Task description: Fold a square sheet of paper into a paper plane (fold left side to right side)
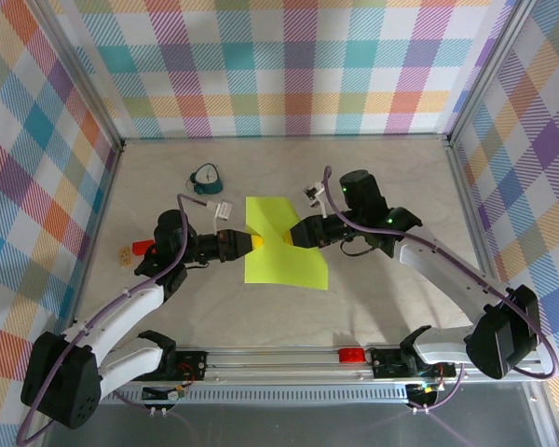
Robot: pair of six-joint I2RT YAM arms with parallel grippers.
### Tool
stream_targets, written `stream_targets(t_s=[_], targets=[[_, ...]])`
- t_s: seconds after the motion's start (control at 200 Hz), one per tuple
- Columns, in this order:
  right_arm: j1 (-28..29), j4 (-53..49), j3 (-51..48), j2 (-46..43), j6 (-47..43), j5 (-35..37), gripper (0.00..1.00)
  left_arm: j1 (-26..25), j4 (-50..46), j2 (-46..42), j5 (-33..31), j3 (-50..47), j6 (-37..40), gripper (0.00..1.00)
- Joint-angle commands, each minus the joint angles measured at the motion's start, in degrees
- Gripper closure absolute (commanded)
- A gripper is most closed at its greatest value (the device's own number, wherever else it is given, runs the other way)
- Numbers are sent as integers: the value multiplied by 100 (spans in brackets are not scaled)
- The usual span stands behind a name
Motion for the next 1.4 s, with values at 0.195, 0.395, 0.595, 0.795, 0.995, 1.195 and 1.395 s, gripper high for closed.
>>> stream_targets(t_s=[0.195, 0.395, 0.595, 0.795, 0.995, 1.195, 1.395], targets=[[-260, -660, -274, -70, 1, 1302, 33, -72, -819, 505, -680, 5, 182, 100], [-479, -614, -670, 154, 481, 1968, 20, -121, -1154, 1445, -1035, -60, 414, 100], [-471, -112, -1115, 481, 899, 2286, 22, -196, -1472, 2437, -1491, 41, 766, 100], [-293, 356, -1333, 1110, 1067, 2099, 35, -288, -1984, 2959, -1744, 254, 1159, 100], [-95, 544, -1313, 1675, 1211, 2228, 54, -353, -2300, 2953, -1907, 426, 1294, 100], [-49, 492, -1389, 1977, 1292, 2446, 72, -416, -2475, 2828, -2076, 509, 1262, 100], [-31, 457, -1563, 2061, 1346, 2585, 87, -465, -2563, 2738, -2157, 519, 1213, 100]])
